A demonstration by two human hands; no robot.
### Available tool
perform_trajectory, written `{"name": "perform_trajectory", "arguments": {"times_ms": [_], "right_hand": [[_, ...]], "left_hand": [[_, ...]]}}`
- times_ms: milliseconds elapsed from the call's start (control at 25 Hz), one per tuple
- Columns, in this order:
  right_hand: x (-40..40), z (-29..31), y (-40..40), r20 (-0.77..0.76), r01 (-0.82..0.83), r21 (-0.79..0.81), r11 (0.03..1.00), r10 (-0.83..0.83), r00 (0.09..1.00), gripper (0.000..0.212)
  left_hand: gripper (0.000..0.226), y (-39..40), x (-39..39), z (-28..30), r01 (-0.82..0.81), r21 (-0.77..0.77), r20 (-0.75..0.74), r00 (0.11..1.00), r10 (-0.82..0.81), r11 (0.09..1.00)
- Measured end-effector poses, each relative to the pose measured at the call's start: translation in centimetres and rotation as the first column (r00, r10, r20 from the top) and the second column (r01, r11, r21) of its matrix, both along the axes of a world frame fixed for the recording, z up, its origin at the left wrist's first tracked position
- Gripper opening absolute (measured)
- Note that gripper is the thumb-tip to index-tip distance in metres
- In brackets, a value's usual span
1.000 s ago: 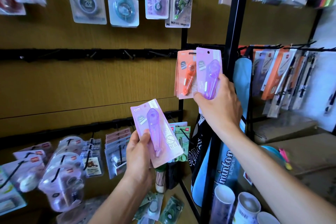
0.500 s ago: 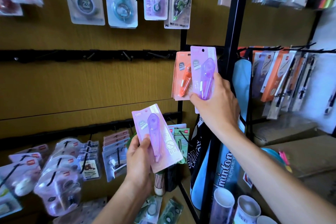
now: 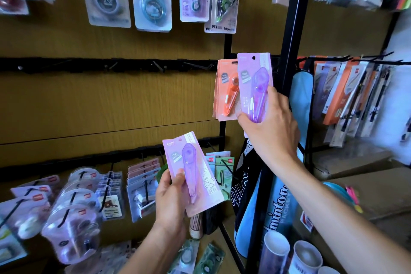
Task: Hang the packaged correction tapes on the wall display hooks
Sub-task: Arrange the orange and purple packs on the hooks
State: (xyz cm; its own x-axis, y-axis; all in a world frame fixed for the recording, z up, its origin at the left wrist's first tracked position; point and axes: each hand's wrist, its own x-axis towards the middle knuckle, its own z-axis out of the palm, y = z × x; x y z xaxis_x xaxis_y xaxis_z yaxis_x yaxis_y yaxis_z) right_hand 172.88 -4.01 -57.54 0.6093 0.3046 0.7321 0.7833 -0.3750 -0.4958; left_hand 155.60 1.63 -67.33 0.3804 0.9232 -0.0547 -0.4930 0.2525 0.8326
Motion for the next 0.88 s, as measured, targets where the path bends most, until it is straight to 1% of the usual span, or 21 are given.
{"name": "perform_trajectory", "arguments": {"times_ms": [160,400,560,640,760,800,880], "right_hand": [[0.0,-0.2,-0.2,-0.001,0.044,-0.006,0.999,-0.044,0.999,0.077],[0.1,-0.5,-1.0,0.019,0.066,-0.023,0.998,-0.066,0.998,0.073],[0.5,-0.3,-0.6,0.063,0.061,-0.101,0.993,-0.055,0.997,0.071],[0.9,0.2,0.5,0.059,0.062,-0.147,0.987,-0.053,0.997,0.07],[1.9,0.9,3.5,0.001,0.023,-0.211,0.977,-0.023,1.0,0.074],[2.3,1.1,4.5,-0.046,-0.021,-0.237,0.971,0.01,0.999,0.076],[3.0,1.6,6.3,-0.223,-0.175,-0.265,0.948,0.116,0.968,0.08]], "left_hand": [[0.021,0.4,-0.2,-0.1,-0.003,0.001,0.005,1.0,0.003,1.0],[0.02,0.3,0.1,-0.3,-0.002,-0.014,-0.016,1.0,0.002,1.0],[0.019,0.0,0.2,-0.6,-0.003,-0.018,-0.063,0.998,0.001,1.0],[0.019,-0.1,0.3,-0.3,-0.004,-0.019,-0.069,0.998,0.002,1.0],[0.019,-0.1,0.1,0.0,0.012,-0.008,-0.068,0.998,-0.012,1.0],[0.02,-0.2,-0.2,0.1,0.026,0.001,-0.065,0.998,-0.025,1.0],[0.02,-0.3,-1.0,0.3,0.036,0.024,-0.064,0.997,-0.035,0.999]]}}
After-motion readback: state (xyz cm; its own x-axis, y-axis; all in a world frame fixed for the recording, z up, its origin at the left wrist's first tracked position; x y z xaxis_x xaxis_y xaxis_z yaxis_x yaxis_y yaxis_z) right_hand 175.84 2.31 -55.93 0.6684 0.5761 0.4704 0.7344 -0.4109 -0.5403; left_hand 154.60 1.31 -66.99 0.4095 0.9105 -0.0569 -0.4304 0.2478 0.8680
